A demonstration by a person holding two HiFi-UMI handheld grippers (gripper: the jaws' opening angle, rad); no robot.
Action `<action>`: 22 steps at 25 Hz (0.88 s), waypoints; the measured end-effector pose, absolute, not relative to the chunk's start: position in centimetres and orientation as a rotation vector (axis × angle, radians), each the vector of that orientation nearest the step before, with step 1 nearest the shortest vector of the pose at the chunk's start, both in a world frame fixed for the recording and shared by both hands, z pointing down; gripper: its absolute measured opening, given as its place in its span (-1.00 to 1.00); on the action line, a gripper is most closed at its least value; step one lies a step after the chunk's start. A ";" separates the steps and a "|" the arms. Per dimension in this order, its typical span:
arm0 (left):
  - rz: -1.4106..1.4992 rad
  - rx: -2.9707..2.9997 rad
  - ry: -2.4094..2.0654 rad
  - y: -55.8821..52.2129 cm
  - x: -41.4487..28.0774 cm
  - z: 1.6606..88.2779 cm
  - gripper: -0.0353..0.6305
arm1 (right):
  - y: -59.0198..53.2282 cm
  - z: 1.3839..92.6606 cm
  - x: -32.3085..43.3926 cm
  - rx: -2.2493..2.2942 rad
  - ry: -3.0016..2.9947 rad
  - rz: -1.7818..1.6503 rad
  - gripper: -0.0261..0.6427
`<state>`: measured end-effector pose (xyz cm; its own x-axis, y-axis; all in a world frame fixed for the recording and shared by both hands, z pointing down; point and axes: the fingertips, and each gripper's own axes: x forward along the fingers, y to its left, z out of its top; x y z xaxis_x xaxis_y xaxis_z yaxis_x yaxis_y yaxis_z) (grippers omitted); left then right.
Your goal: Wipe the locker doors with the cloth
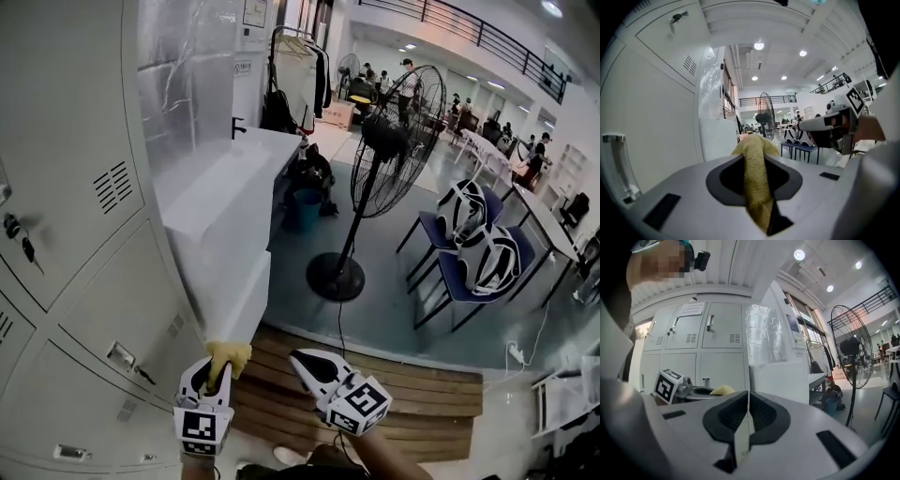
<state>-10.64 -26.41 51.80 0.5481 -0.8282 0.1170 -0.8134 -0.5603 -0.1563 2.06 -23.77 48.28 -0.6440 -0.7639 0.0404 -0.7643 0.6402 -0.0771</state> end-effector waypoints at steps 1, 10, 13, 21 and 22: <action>-0.246 -2.701 1.426 -26.1 -10.7 51.9 -0.65 | -23.6 48.5 2.1 1.329 -2.839 0.140 -0.85; -0.171 -2.823 1.404 -24.8 -11.7 53.4 -0.65 | -22.7 50.5 1.1 1.339 -2.817 0.137 -0.85; -0.168 -2.801 1.379 -24.7 -11.9 53.0 -0.65 | -22.7 50.8 0.9 1.327 -2.809 0.141 -0.85; -0.193 -2.811 1.357 -24.6 -11.5 53.2 -0.65 | -22.5 51.4 1.5 1.305 -2.787 0.127 -0.85; -0.193 -2.811 1.359 -24.6 -11.4 53.2 -0.65 | -22.5 51.5 1.5 1.306 -2.787 0.134 -0.85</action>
<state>-11.45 -24.62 53.23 0.6151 -0.7813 0.1054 -0.7797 -0.6227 -0.0654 1.48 -22.50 51.51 -0.6389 -0.7637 0.0921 -0.7690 0.6370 -0.0525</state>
